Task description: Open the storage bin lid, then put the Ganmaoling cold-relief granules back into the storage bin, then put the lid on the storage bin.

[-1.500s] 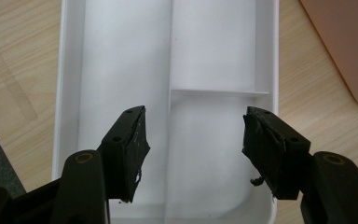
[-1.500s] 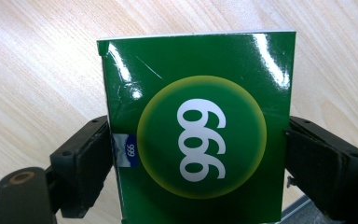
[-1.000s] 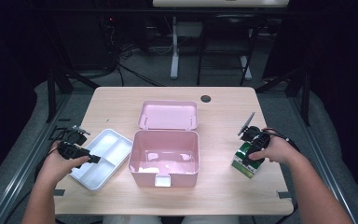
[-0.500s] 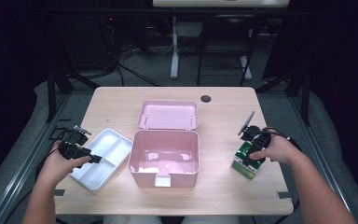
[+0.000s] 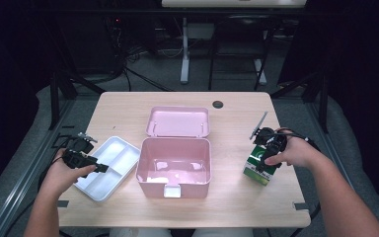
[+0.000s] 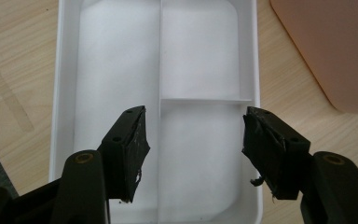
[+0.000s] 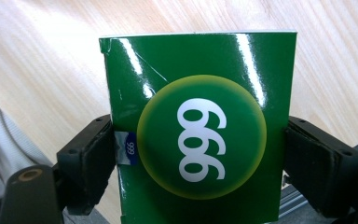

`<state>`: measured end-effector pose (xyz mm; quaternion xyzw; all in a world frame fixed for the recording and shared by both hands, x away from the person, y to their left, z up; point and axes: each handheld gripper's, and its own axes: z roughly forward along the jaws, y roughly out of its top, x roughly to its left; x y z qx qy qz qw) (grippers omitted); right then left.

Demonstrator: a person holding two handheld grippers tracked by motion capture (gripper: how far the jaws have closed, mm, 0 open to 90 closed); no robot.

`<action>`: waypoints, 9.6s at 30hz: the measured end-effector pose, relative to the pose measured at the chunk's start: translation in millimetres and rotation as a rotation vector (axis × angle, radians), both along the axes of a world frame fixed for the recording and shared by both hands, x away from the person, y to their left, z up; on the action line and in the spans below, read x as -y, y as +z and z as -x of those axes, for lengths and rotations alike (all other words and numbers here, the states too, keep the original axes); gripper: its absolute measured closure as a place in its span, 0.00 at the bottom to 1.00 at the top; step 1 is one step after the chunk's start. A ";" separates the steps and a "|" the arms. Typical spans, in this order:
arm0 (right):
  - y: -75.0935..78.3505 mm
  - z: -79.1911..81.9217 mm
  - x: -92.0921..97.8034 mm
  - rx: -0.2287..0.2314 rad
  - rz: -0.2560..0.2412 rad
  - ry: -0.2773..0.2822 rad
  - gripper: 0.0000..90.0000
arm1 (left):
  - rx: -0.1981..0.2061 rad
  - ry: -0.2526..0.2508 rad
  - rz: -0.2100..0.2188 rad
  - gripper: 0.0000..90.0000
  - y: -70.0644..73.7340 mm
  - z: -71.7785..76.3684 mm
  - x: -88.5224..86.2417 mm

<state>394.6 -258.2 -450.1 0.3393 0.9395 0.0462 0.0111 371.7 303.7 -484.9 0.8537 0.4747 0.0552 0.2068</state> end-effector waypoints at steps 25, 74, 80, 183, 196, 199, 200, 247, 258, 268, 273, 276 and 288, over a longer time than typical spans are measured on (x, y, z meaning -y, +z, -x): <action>49.2 0.7 -37.4 0.062 0.021 0.280 0.17 | -0.001 -0.005 0.015 0.44 0.4 -1.1 -3.8; 99.5 9.5 -169.6 0.056 -0.001 0.537 0.17 | 0.003 0.003 0.038 0.44 3.6 -0.9 -11.7; 96.8 10.0 -185.8 0.045 0.002 0.539 0.17 | 0.002 0.006 0.039 0.44 4.0 -1.0 -13.6; 48.7 4.9 -191.6 0.106 0.025 0.510 0.19 | -0.017 -0.007 0.013 0.45 -0.5 -0.5 -9.0; 59.5 10.7 -151.1 0.113 0.017 0.443 0.23 | -0.018 -0.004 0.014 0.48 -0.6 -0.3 -8.3; 59.5 12.8 -135.3 0.109 0.007 0.417 0.28 | -0.015 -0.008 0.014 0.48 -0.3 -0.2 -8.5; 59.5 12.8 -135.3 0.109 0.007 0.417 0.28 | -0.015 -0.008 0.014 0.48 -0.3 -0.2 -8.5; -27.4 21.2 -56.3 0.129 -0.228 0.011 0.36 | -0.010 0.004 -0.049 0.48 -15.2 -3.6 1.5; -43.0 40.0 -56.1 0.292 -0.219 -0.088 0.36 | -0.016 -0.008 -0.096 0.55 -20.3 -2.5 12.6; -62.7 46.1 -38.3 0.354 -0.318 -0.219 0.31 | -0.002 -0.018 -0.112 0.68 -12.8 -5.9 4.5; -71.4 48.0 -36.0 0.344 -0.371 -0.239 0.27 | -0.023 -0.014 -0.111 0.75 -14.7 -10.7 -0.1; -77.6 47.2 -34.6 0.334 -0.373 -0.247 0.25 | -0.022 -0.005 -0.120 0.77 -15.9 -14.4 -3.0; -82.7 47.2 -29.9 0.384 -0.396 -0.273 0.26 | -0.074 -0.001 -0.155 0.84 -18.4 -22.4 -4.4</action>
